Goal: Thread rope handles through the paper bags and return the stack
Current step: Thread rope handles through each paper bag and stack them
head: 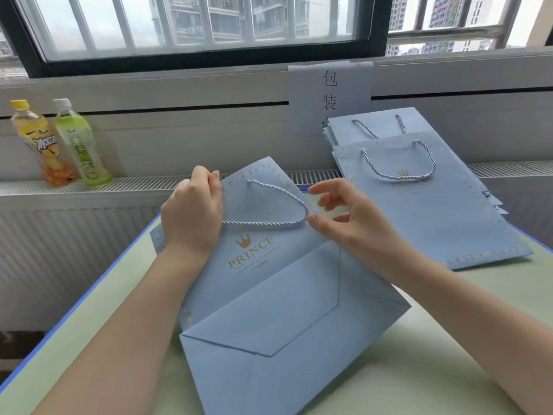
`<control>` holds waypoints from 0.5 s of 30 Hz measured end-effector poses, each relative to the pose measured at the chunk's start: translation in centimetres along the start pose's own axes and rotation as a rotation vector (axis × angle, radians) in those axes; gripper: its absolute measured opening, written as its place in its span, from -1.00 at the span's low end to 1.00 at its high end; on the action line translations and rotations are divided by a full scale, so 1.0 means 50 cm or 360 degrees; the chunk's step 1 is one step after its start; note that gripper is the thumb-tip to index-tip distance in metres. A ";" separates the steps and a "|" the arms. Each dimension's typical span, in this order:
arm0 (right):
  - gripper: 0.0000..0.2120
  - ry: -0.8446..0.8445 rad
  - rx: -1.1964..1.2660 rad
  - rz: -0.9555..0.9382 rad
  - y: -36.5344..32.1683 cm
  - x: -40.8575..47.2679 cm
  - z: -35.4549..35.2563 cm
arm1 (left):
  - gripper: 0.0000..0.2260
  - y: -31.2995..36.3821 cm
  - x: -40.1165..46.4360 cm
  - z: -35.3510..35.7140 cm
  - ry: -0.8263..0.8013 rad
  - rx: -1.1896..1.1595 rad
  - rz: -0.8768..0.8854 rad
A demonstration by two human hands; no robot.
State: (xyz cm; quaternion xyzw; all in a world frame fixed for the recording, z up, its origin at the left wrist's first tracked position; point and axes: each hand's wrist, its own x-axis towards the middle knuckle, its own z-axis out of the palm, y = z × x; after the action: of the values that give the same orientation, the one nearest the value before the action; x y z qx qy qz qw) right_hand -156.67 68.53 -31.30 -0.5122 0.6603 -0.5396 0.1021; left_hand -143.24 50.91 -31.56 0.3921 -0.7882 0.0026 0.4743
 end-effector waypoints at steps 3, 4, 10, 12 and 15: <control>-0.65 -0.0239 0.0003 0.0261 -0.001 0.003 -0.016 | -0.72 -0.013 0.012 -0.011 0.0155 -0.0103 -0.0111; -0.70 -0.0425 0.0141 0.0397 -0.003 0.002 -0.022 | -0.72 -0.014 0.014 -0.013 0.0165 -0.0117 -0.0147; -0.82 -0.0280 0.0511 0.0331 0.011 0.010 -0.019 | -0.74 -0.008 0.008 0.004 -0.0255 -0.0043 -0.0022; -0.83 -0.0036 0.0488 0.0304 0.015 0.015 -0.025 | -0.59 0.001 0.005 0.008 -0.0406 -0.0128 0.0001; -0.85 0.0271 0.0476 0.0219 0.016 0.018 -0.038 | -0.43 0.016 -0.005 0.016 -0.0523 -0.0341 0.0011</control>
State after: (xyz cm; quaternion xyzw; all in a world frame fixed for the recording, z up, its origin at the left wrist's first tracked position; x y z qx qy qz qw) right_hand -158.83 68.89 -30.86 -0.3975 0.6125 -0.6649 0.1576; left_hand -144.26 51.32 -31.87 0.3317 -0.8522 -0.1437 0.3782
